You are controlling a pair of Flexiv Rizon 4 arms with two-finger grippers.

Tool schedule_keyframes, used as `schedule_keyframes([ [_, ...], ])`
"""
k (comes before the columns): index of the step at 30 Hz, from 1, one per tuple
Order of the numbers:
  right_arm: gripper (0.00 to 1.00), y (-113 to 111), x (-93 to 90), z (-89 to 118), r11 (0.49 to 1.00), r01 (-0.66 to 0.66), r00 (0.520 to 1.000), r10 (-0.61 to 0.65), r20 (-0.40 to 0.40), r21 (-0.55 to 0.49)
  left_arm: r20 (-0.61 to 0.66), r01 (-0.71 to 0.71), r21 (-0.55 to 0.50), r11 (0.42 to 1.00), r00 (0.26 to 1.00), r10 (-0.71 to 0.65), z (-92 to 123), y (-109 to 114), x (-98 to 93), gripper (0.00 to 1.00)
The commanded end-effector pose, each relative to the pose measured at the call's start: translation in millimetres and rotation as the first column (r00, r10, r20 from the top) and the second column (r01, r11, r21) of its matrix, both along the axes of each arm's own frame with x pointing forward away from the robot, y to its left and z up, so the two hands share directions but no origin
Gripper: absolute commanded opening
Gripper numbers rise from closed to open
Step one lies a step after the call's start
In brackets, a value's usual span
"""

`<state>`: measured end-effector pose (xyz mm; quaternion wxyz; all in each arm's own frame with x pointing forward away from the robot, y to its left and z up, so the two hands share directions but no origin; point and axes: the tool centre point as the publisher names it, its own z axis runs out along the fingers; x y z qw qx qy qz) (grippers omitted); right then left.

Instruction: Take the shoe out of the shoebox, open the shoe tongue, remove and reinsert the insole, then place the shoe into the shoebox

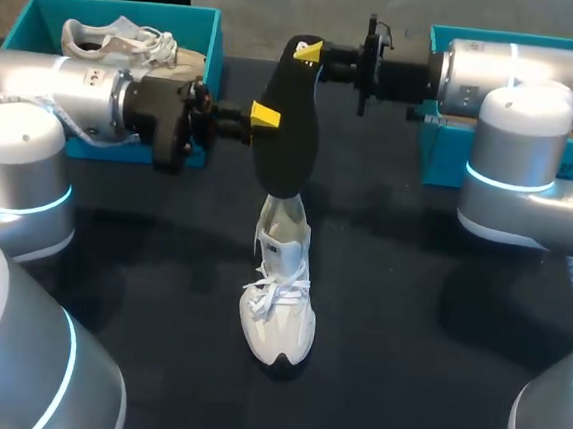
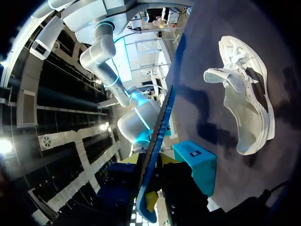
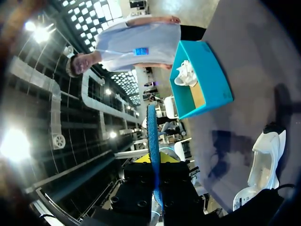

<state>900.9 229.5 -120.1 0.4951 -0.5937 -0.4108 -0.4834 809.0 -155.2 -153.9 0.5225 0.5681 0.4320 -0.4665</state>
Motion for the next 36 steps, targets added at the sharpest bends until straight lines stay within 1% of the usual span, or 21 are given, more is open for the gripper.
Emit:
schedule_keyframes([
  [1,0.00,2.5,0.8,-0.5,1.000,0.002,1.000,-0.002,0.000,-0.001,0.003,0.003,-0.002,1.000,1.000,-0.003,-1.6,-2.7,2.8,0.17],
  [3,0.00,2.5,0.8,-0.5,1.000,0.002,1.000,-0.002,0.000,-0.001,0.003,0.005,-0.002,1.000,1.000,-0.005,-1.9,-3.0,3.3,0.17],
  [5,0.00,2.5,0.8,-0.5,1.000,0.002,1.000,-0.002,0.000,-0.001,0.003,0.008,-0.001,1.000,1.000,-0.008,-2.4,-4.3,3.8,0.22],
  [6,0.00,2.5,0.8,-0.5,1.000,0.002,1.000,-0.002,0.000,-0.001,0.003,0.011,-0.001,1.000,1.000,-0.011,-2.8,-5.0,3.9,0.20],
  [9,0.00,2.5,0.8,-0.5,1.000,0.002,1.000,-0.002,0.000,-0.001,0.005,0.015,0.000,1.000,1.000,-0.015,-3.5,-6.9,4.4,0.11],
  [10,0.00,2.5,0.8,-0.5,1.000,0.002,1.000,-0.002,0.000,-0.001,0.007,0.016,0.000,1.000,1.000,-0.016,-3.6,-7.6,4.7,0.00],
  [22,0.00,2.7,0.5,-0.4,1.000,-0.002,1.000,0.002,-0.004,0.002,0.013,0.035,-0.002,0.999,0.999,-0.035,-4.2,-8.7,6.9,0.00],
  [24,0.53,3.7,-0.2,-0.6,1.000,-0.007,1.000,0.007,-0.005,0.004,0.014,0.036,-0.003,0.999,0.999,-0.036,-4.1,-8.4,7.8,0.00],
  [25,1.00,3.8,-0.5,-0.7,1.000,-0.007,1.000,0.007,-0.005,0.006,0.016,0.035,-0.006,0.999,0.999,-0.035,-3.5,-8.0,8.3,0.00],
  [30,1.00,2.0,-4.7,-1.2,1.000,0.004,1.000,-0.004,0.001,0.018,0.018,0.023,-0.016,1.000,1.000,-0.022,-1.5,-5.6,10.1,0.00],
  [31,1.00,-1.2,-8.5,0.3,1.000,0.018,1.000,-0.018,0.010,0.022,0.024,0.024,-0.016,1.000,0.999,-0.023,0.2,-4.6,9.2,0.00],
  [36,1.00,-5.9,-13.8,4.4,1.000,0.022,0.999,-0.023,0.022,0.013,0.037,0.037,-0.012,0.999,0.999,-0.036,3.1,-4.0,7.7,0.00],
])
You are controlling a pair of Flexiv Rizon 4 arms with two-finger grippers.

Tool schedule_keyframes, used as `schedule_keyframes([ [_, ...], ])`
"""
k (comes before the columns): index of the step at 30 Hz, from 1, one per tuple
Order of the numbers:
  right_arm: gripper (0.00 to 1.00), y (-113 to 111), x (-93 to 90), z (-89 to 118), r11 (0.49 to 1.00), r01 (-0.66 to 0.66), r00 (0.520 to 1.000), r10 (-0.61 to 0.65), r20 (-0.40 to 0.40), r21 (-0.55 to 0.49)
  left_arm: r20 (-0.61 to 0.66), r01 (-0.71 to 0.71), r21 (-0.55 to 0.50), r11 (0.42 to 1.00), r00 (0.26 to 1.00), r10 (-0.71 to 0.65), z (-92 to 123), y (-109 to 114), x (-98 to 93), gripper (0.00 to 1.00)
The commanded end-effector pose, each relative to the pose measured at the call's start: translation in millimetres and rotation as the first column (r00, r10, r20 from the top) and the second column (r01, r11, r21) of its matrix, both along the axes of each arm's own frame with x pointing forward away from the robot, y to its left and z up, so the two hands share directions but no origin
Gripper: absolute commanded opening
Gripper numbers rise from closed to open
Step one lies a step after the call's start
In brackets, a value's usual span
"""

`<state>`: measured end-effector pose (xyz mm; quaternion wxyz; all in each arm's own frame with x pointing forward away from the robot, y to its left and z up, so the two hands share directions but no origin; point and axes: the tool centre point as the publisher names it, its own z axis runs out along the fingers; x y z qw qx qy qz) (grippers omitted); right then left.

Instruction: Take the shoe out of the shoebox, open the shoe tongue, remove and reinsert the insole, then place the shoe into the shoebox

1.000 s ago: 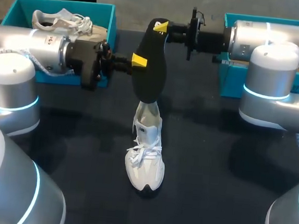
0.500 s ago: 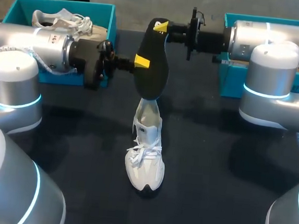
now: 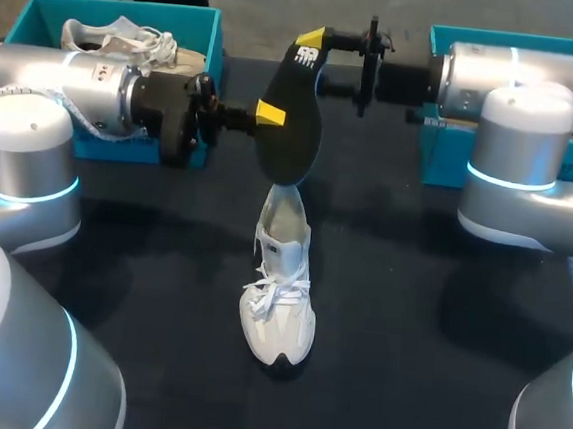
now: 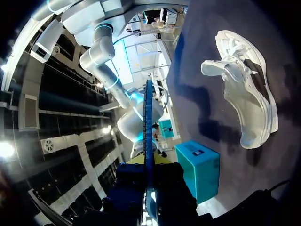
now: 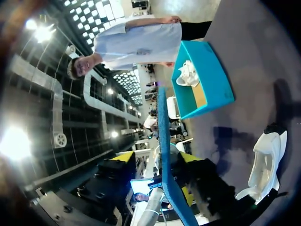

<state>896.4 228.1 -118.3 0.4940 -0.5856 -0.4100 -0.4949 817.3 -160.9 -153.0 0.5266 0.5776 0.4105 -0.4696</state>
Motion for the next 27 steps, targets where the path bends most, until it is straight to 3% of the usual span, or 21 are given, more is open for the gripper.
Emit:
schedule_keyframes([
  [1,1.00,-7.5,-12.0,3.7,1.000,0.018,1.000,-0.018,0.002,-0.008,0.017,0.006,0.009,1.000,1.000,-0.006,4.1,1.4,-1.0,0.00],
  [9,1.00,-18.9,-23.6,8.4,0.999,0.031,0.999,-0.031,0.014,-0.019,0.035,0.006,0.019,1.000,0.999,-0.007,9.5,3.1,-0.4,0.00],
  [27,1.00,-57.5,-75.9,13.5,1.000,0.002,0.999,-0.001,0.042,-0.009,0.009,-0.074,0.020,0.997,0.997,0.074,11.2,39.0,4.1,0.00],
])
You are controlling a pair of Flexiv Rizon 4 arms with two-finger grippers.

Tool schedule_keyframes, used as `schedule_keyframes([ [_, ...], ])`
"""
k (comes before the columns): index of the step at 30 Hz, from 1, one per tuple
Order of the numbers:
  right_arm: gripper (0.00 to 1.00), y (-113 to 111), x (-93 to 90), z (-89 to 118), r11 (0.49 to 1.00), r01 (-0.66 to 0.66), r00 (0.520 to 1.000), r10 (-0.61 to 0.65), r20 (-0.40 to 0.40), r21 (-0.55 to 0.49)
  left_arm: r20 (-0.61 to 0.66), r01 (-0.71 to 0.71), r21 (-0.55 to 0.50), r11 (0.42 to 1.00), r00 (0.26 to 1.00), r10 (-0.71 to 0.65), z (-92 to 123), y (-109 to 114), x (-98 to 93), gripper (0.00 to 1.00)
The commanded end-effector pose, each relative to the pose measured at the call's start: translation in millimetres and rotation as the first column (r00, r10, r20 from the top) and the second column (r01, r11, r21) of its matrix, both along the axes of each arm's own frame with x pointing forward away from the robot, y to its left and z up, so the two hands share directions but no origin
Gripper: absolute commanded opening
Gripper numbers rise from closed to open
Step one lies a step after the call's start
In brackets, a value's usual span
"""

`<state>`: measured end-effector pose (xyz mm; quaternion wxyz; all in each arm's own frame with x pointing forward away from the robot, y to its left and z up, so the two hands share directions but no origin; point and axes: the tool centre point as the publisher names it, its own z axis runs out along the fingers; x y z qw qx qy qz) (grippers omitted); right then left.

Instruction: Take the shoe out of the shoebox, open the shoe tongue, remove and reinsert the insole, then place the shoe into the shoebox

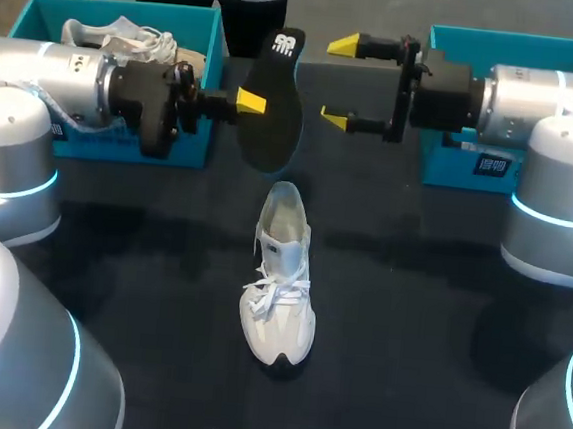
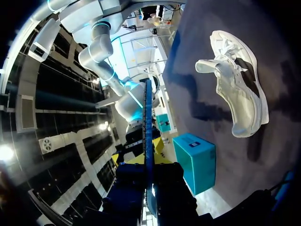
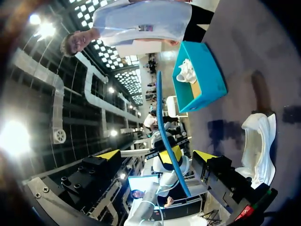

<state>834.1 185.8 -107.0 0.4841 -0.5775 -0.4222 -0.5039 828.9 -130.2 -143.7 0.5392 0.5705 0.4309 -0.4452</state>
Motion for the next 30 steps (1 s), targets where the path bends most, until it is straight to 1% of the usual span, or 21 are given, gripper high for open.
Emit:
schedule_keyframes([
  [1,1.00,-18.2,-17.2,2.3,1.000,0.000,1.000,0.000,0.008,-0.004,-0.020,-0.006,-0.001,1.000,1.000,0.006,1.3,10.5,-8.9,0.00],
  [5,1.00,-25.7,-27.6,3.8,1.000,-0.013,1.000,0.013,0.016,-0.016,-0.030,0.004,0.012,1.000,1.000,-0.003,-0.1,15.8,-13.6,0.00],
  [7,1.00,-29.7,-32.6,2.3,1.000,-0.012,1.000,0.012,0.009,-0.026,-0.025,0.008,0.033,0.999,1.000,-0.007,-0.3,18.5,-14.3,0.00],
  [13,1.00,-37.3,-45.1,-0.6,0.999,-0.015,1.000,0.015,0.012,-0.033,-0.024,0.000,0.044,0.999,1.000,0.001,0.8,26.1,-14.8,0.00],
  [16,1.00,-36.5,-50.8,-0.9,0.999,-0.018,1.000,0.019,0.016,-0.026,-0.023,0.003,0.049,0.999,1.000,-0.002,1.1,27.6,-16.5,0.00],
  [18,1.00,-34.6,-54.3,-2.0,0.999,-0.027,1.000,0.027,0.009,-0.024,-0.025,0.010,0.050,0.999,1.000,-0.009,0.9,27.9,-18.6,0.00],
  [19,1.00,-35.4,-55.9,-3.7,0.999,-0.019,1.000,0.019,-0.008,-0.029,-0.023,0.013,0.053,0.999,1.000,-0.011,0.7,27.7,-19.5,0.00],
  [22,1.00,-35.4,-55.9,-3.7,0.999,-0.019,1.000,0.019,-0.008,-0.029,-0.003,0.013,0.083,0.996,1.000,-0.013,0.4,26.6,-21.6,0.00],
  [30,1.00,-35.4,-55.9,-3.7,0.999,-0.019,1.000,0.019,-0.008,-0.029,-0.003,0.013,0.083,0.996,1.000,-0.013,0.4,26.6,-21.6,0.00],
])
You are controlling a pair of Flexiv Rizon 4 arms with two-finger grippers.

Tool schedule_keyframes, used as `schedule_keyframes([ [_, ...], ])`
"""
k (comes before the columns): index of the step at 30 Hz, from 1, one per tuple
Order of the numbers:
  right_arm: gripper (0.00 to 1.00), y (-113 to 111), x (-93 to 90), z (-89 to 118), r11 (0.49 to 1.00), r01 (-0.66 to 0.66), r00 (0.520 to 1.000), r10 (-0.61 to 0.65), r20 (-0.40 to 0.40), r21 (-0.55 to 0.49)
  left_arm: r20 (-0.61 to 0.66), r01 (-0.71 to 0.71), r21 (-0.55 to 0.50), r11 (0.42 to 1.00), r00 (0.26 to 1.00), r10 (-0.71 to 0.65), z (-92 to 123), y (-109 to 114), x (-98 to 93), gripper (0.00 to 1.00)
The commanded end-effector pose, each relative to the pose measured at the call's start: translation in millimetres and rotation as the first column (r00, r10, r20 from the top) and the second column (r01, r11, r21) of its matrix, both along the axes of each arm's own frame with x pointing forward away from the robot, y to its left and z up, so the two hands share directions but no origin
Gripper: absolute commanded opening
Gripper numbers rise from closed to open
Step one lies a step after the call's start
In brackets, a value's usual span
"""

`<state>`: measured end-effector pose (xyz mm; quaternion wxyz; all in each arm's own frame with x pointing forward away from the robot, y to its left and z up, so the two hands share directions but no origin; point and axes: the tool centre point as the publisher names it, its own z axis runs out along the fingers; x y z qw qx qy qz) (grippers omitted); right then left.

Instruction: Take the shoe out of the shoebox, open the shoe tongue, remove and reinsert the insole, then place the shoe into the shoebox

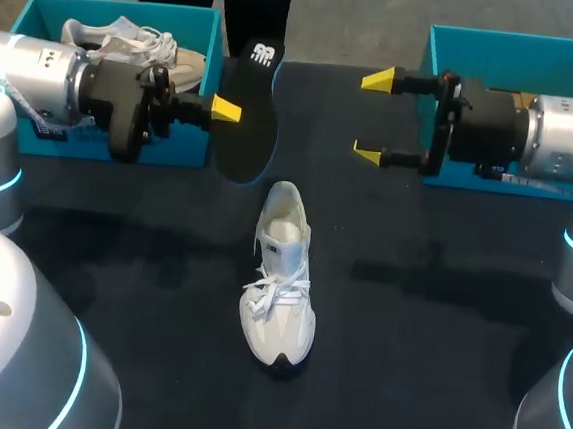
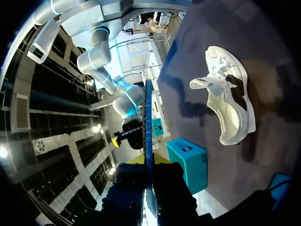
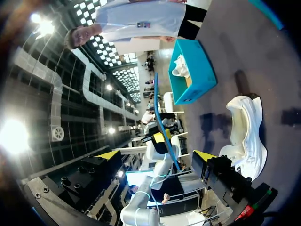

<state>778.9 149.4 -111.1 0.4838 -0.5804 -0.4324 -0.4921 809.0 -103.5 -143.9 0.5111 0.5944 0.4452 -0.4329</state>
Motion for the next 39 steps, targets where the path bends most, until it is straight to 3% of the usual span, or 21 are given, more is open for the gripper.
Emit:
schedule_keyframes([
  [1,1.00,1.0,-0.6,0.4,1.000,0.001,1.000,-0.001,-0.002,-0.005,0.002,-0.003,0.002,1.000,1.000,0.003,0.6,-0.1,-1.7,0.00],
  [13,1.00,1.0,-0.6,0.4,1.000,0.001,1.000,-0.001,-0.002,-0.005,0.002,-0.003,0.002,1.000,1.000,0.003,0.6,-0.1,-1.7,0.00],
  [15,1.00,1.0,-0.6,0.4,1.000,0.001,1.000,-0.001,-0.002,-0.005,-0.154,0.013,-0.033,0.999,0.988,-0.018,1.6,3.4,-6.7,0.00],
  [19,1.00,1.0,-0.6,0.4,1.000,0.001,1.000,-0.001,-0.002,-0.005,-0.246,0.050,-0.056,0.997,0.967,-0.062,3.2,8.3,-15.1,0.00],
  [22,1.00,1.0,-0.6,0.4,1.000,0.001,1.000,-0.001,-0.002,-0.005,-0.435,0.038,-0.096,0.995,0.897,-0.076,8.3,11.0,-24.7,0.00],
  [24,1.00,1.0,-0.6,0.4,1.000,0.001,1.000,-0.001,-0.002,-0.005,-0.634,-0.025,-0.088,0.996,0.772,-0.037,10.4,11.9,-25.6,0.00],
  [27,1.00,1.0,-0.6,0.4,1.000,0.001,1.000,-0.001,-0.002,-0.005,-0.753,-0.062,-0.049,0.997,0.657,0.004,10.8,12.5,-24.5,0.00],
  [39,1.00,1.0,-0.6,0.4,1.000,0.001,1.000,-0.001,-0.002,-0.005,-0.948,-0.037,-0.011,0.999,0.317,0.001,30.6,3.8,-18.2,0.00],
])
